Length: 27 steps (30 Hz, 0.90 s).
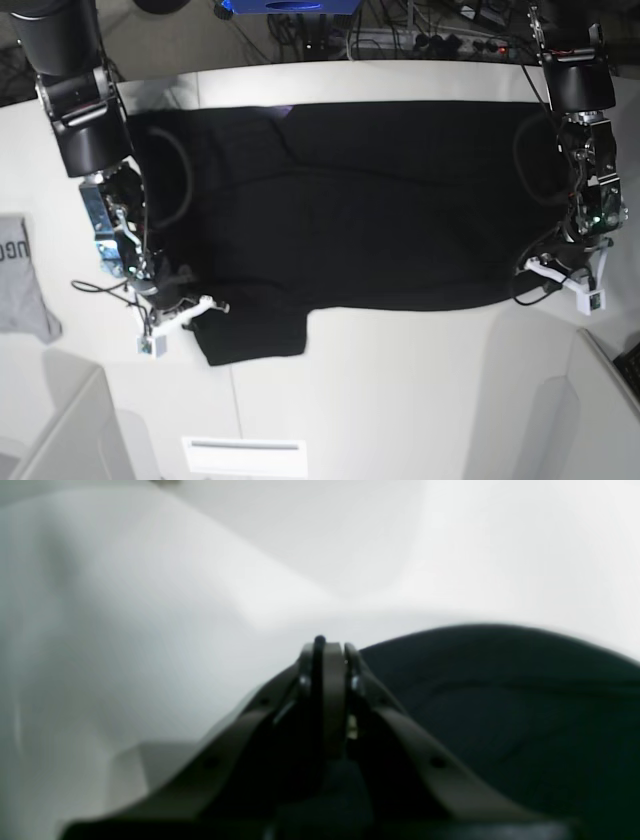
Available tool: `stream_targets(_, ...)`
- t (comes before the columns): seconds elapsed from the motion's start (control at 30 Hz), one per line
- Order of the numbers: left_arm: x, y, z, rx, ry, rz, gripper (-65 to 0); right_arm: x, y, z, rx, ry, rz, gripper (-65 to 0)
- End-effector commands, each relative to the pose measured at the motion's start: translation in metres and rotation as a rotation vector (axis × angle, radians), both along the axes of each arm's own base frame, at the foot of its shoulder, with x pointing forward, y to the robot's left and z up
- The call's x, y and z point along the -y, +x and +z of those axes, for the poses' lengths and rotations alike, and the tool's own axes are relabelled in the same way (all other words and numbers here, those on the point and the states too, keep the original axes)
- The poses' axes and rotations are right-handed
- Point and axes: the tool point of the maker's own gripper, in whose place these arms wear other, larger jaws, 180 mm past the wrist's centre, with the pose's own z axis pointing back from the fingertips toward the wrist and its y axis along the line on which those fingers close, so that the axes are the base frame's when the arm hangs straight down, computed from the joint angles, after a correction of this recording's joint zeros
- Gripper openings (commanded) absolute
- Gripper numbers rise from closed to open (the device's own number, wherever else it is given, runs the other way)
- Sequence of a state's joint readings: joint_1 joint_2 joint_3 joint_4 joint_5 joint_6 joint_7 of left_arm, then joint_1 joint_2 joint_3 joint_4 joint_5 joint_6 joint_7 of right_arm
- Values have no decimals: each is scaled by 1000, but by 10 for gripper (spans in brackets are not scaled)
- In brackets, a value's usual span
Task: Fold the T-shirt properly
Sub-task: 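Grasp the hem corners and lift them toward the collar, then lay the hem onto the collar edge, folding the shirt in half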
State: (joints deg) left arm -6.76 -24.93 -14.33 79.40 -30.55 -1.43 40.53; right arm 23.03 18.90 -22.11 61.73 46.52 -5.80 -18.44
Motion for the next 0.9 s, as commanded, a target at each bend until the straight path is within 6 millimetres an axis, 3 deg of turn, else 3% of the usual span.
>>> stream_targets(0.0, -17, 5, 28, 64, 42, 23, -650, 11, 12, 25, 65, 6, -18, -650)
stream_targets(0.17, -12, -12, 42, 58, 60, 4, -650, 8, -1, 39, 58, 50, -6, -650)
stream_targets(0.43, 10, -46, 38, 24, 100, -70, -650, 11, -36, 37, 27, 93, -11, -650)
stream_targets(0.63, 3, -72, 42, 30, 108, -30, -650, 11, -64, 48, 8, 123, 1, -650)
stream_targets(0.87, 1, -95, 45, -11, 104, -54, -650, 8, -81, 53, 23, 125, 11, -650)
